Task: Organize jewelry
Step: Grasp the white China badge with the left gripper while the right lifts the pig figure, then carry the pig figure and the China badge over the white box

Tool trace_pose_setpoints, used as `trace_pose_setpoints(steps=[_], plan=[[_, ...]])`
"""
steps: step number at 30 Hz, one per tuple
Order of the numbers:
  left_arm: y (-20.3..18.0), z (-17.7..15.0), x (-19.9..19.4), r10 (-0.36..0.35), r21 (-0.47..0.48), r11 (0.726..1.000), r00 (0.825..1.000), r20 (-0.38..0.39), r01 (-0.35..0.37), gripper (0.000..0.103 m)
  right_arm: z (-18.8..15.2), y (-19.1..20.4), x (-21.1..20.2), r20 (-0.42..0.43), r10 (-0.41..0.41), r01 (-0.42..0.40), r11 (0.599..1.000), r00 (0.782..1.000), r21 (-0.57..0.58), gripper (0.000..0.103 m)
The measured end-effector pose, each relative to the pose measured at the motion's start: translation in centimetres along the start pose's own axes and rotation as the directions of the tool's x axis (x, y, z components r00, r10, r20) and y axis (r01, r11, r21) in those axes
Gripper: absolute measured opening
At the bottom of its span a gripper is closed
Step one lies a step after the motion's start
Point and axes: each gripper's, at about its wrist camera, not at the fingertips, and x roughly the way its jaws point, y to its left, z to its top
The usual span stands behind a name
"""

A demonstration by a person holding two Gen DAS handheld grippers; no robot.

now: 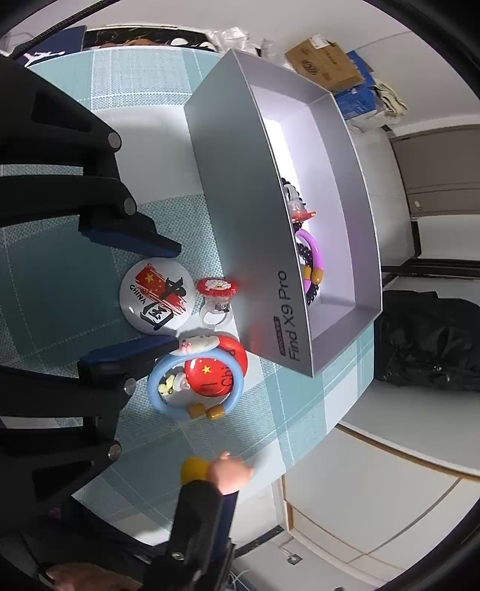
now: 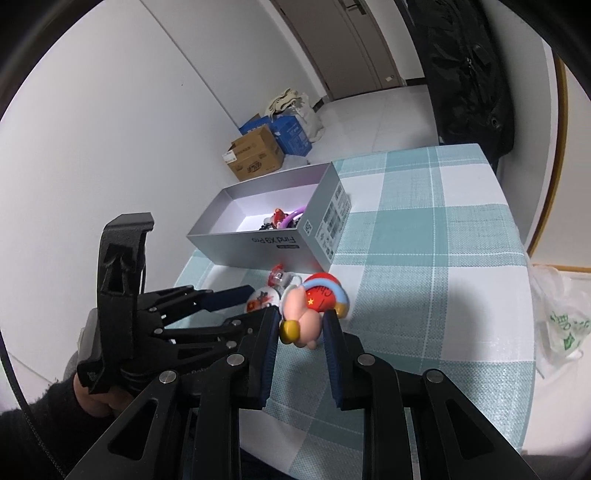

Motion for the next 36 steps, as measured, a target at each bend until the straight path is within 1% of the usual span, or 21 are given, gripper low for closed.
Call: trace_pose_setpoints(steps=[2,7,13,15,17,20,23,26,29,31,33,36], plan=[[-0.2,0.0,-0.1,0.000,0.001,1.000,1.000,0.000,0.000,0.037,0.0,0.0,0.0,0.001,0.000,0.000,1.000,1.000,0.001,0.023],[-0.4,-0.3,-0.7,-0.031,-0.024,0.999,1.000,0.002,0.031,0.037,0.3,0.1,-0.2,0.017,0.012,-0.012,1.000,1.000,0.003,0.023],[-0.7,-0.1,-2.1,-0.035,-0.023,0.999,0.998,0.050,0.036,0.037,0.8,0.3,-0.1,0.040,0.029,-0.030,1.000,0.999,0.008,0.023],[-0.6,-0.1,-2.7,-0.026,-0.020,0.999,0.997,0.068,0.027,0.037,1.0,0.3,0.0,0.043,0.038,-0.038,0.999,0.998,0.010,0.023],[-0.6,0.0,-3.4,-0.026,-0.017,0.999,0.995,0.095,0.028,0.037,1.2,0.5,0.1,0.049,0.049,-0.049,0.999,0.998,0.007,0.023],[-0.1,0.4,-4.5,-0.041,-0.033,0.998,0.989,0.140,0.046,0.037,1.5,0.8,0.1,0.060,0.066,-0.066,0.998,0.996,0.007,0.023],[0.8,1.0,-5.1,-0.060,-0.075,0.994,0.982,0.178,0.074,0.037,1.9,0.9,0.2,0.070,0.079,-0.080,0.997,0.994,0.012,0.023],[1.5,1.7,-5.4,-0.052,-0.097,0.993,0.977,0.207,0.073,0.037,2.7,1.1,0.2,0.084,0.090,-0.091,0.996,0.992,0.011,0.023],[2.5,2.5,-5.9,-0.071,-0.124,0.987,0.966,0.247,0.104,0.037,3.7,1.5,0.0,0.112,0.107,-0.108,0.994,0.988,0.001,0.023],[3.0,3.1,-6.4,-0.070,-0.140,0.984,0.959,0.275,0.112,0.037,4.8,1.9,0.0,0.126,0.116,-0.115,0.993,0.985,-0.013,0.023],[3.5,3.7,-6.7,-0.074,-0.156,0.980,0.952,0.296,0.124,0.037,5.6,2.2,0.2,0.128,0.121,-0.120,0.993,0.984,-0.022,0.023],[4.0,4.6,-6.9,-0.069,-0.172,0.977,0.948,0.312,0.128,0.037,6.8,2.7,0.9,0.123,0.124,-0.120,0.992,0.985,-0.042,0.023]])
